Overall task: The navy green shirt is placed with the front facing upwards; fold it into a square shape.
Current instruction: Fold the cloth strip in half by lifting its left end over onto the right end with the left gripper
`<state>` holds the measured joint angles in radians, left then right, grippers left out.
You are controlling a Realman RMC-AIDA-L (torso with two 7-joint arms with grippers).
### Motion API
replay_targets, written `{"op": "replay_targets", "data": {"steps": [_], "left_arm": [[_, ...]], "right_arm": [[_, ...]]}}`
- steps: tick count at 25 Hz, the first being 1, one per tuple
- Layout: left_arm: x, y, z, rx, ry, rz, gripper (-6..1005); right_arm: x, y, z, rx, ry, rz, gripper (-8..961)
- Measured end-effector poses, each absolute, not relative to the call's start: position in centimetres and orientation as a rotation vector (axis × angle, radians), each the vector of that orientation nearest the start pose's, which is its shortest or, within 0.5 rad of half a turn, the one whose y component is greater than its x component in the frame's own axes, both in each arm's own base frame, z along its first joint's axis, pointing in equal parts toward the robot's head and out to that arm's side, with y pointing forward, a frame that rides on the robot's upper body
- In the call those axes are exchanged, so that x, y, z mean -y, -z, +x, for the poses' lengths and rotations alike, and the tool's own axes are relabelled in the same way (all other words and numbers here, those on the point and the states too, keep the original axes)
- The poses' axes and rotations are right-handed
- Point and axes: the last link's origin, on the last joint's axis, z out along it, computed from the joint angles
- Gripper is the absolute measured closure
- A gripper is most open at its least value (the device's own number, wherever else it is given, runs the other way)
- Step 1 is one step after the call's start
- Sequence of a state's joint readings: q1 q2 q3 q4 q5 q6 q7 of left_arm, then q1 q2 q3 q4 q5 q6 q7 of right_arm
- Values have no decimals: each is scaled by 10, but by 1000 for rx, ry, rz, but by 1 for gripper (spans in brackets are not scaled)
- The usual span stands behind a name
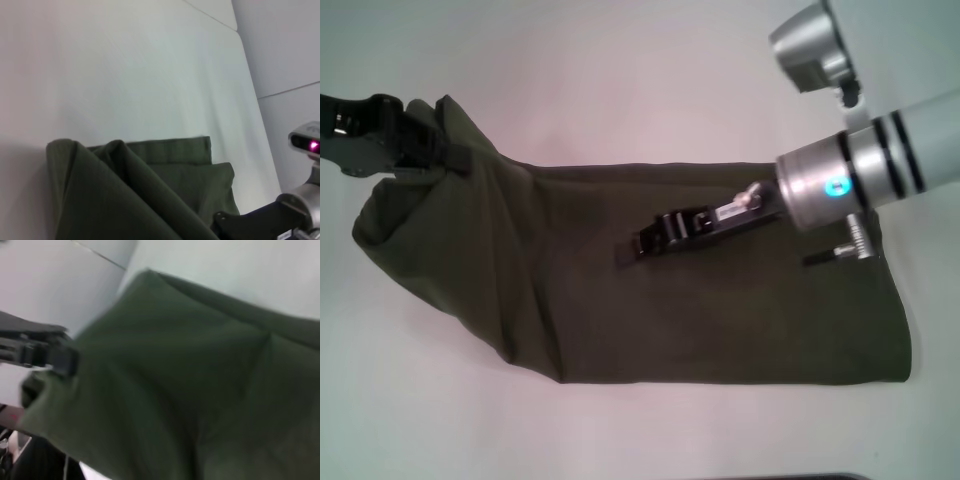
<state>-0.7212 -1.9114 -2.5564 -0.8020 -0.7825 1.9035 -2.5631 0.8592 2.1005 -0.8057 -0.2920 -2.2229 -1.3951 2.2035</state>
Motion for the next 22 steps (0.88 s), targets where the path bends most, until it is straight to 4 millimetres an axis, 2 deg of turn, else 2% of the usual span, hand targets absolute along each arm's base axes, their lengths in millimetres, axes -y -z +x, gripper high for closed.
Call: {"op": "replay_targets", "data": {"steps": [2, 13, 22], "left_arm": [[-352, -84, -236, 1974, 295, -2485, 961], [-353, -88, -235, 1973, 328, -2479, 961], [-352, -90, -231, 1967, 387, -2498, 961]], "right_arm": [[-341, 101, 202, -1831, -306, -2713, 950], [-342, 122, 200, -1877, -281, -2629, 954], [-343, 144, 204, -1864, -180, -2527, 954]]}}
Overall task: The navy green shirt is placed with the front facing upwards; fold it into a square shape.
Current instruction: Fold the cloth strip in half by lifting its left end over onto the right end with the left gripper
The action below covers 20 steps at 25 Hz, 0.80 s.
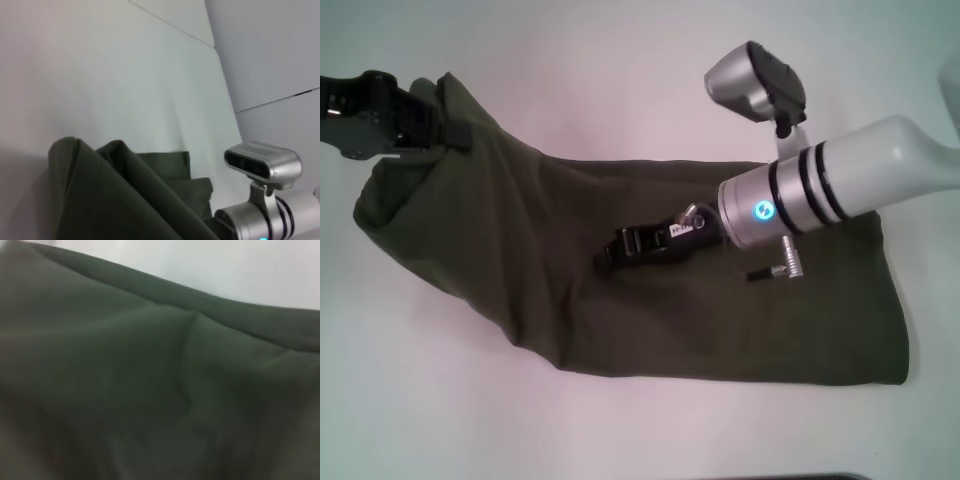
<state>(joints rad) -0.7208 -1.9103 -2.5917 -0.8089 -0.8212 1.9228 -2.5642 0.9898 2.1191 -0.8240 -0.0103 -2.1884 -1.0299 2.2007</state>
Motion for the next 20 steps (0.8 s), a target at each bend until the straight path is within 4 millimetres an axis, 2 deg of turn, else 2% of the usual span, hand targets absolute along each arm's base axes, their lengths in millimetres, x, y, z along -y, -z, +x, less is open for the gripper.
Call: {"op": "replay_targets", "data": {"steps": [6, 10, 14, 20], "left_arm": [[-350, -93, -231, 1951, 400, -2504, 961], [-350, -93, -232, 1954, 403, -2499, 962], [-350, -93, -232, 1954, 405, -2496, 962], [-350, -92, -232, 1957, 404, -2491, 962]], "right_arm": [[-350, 142, 202, -1854, -195, -2507, 954], [-352, 125, 194, -1862, -272, -2588, 954], [-350, 107, 195, -1895, -347, -2619, 954], [-338, 114, 192, -1924, -297, -2680, 954]]}}
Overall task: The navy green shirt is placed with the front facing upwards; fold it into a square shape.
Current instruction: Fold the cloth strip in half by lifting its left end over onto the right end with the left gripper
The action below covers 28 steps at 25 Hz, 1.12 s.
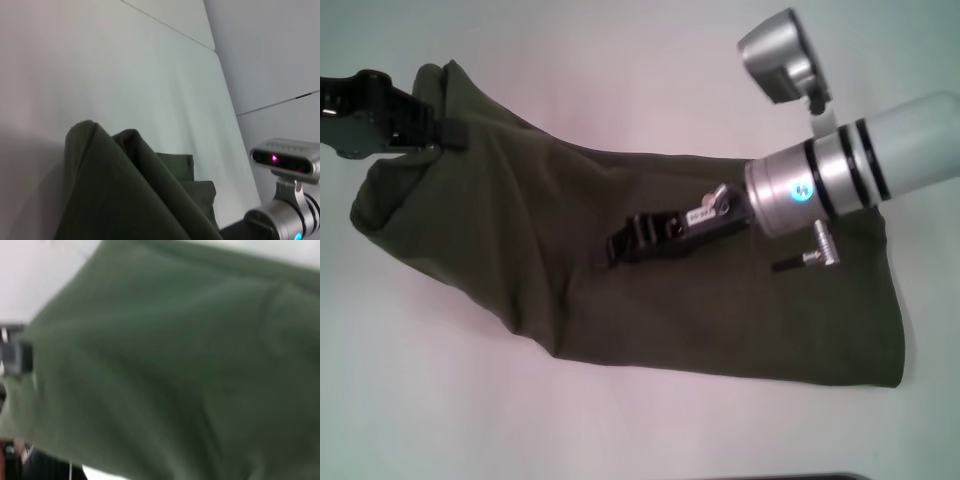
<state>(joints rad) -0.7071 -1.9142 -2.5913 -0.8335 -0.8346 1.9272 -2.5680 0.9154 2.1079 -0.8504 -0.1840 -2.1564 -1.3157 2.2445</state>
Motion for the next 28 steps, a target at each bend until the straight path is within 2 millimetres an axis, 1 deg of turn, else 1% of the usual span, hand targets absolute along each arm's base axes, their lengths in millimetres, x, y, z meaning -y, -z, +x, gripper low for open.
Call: {"op": "replay_targets", "data": {"steps": [3, 6, 14, 19, 28], "left_arm": [[-351, -92, -233, 1957, 403, -2488, 962], [-350, -91, -233, 1958, 404, -2487, 962], [-349, -91, -235, 1960, 409, -2481, 963], [-348, -88, -234, 1961, 406, -2490, 963], [-346, -87, -231, 1941, 401, -2517, 963]], "right_arm": [[-335, 119, 189, -1912, -239, -2712, 954], [-334, 121, 187, -1914, -221, -2718, 954], [-333, 128, 190, -1889, -121, -2713, 954], [-337, 133, 191, -1861, -55, -2681, 954], [-350, 138, 182, -1798, -44, -2640, 953]]}}
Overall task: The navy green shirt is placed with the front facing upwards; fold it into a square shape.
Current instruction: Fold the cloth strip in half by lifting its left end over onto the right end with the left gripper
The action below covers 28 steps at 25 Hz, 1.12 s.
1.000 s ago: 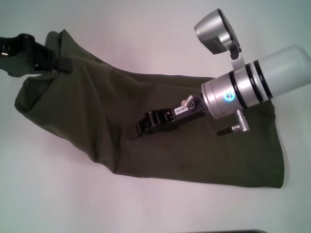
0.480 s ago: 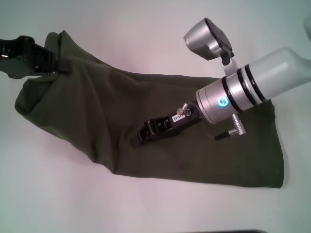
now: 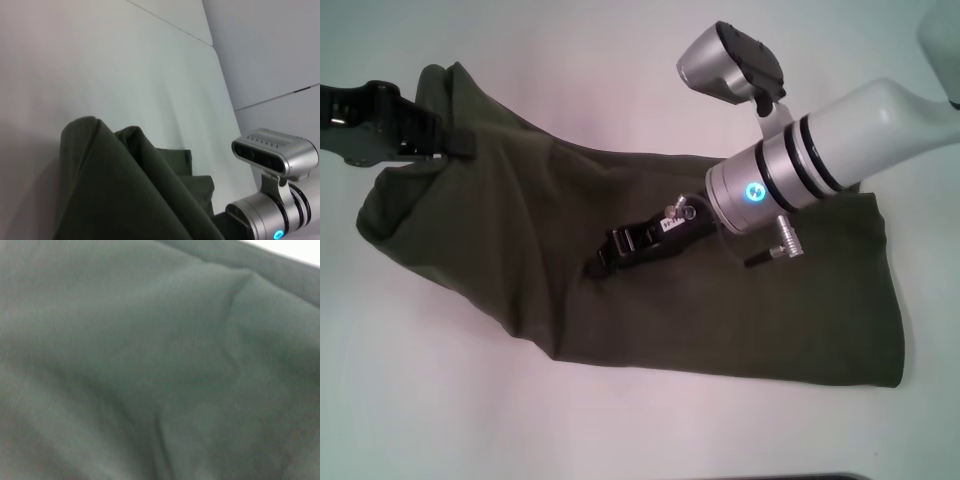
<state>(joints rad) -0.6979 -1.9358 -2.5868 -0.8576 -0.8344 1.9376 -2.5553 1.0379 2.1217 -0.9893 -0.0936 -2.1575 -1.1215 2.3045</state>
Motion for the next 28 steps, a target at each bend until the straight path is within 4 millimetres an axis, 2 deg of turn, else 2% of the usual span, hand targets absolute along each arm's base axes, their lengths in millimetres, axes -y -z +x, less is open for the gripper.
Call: {"op": "replay_targets", "data": {"steps": [8, 15, 21, 28], "left_arm": [[-346, -88, -231, 1931, 407, -2521, 963], [-346, -89, -232, 1930, 411, -2518, 963], [-349, -89, -227, 1920, 413, -2527, 962], [-348, -91, -221, 1899, 460, -2552, 963]], "right_arm": [[-353, 140, 177, -1763, -1, -2651, 953], [-344, 120, 177, -1875, -150, -2724, 953], [-336, 131, 177, -1853, -50, -2745, 953], [-342, 139, 177, -1825, -10, -2694, 953]]}}
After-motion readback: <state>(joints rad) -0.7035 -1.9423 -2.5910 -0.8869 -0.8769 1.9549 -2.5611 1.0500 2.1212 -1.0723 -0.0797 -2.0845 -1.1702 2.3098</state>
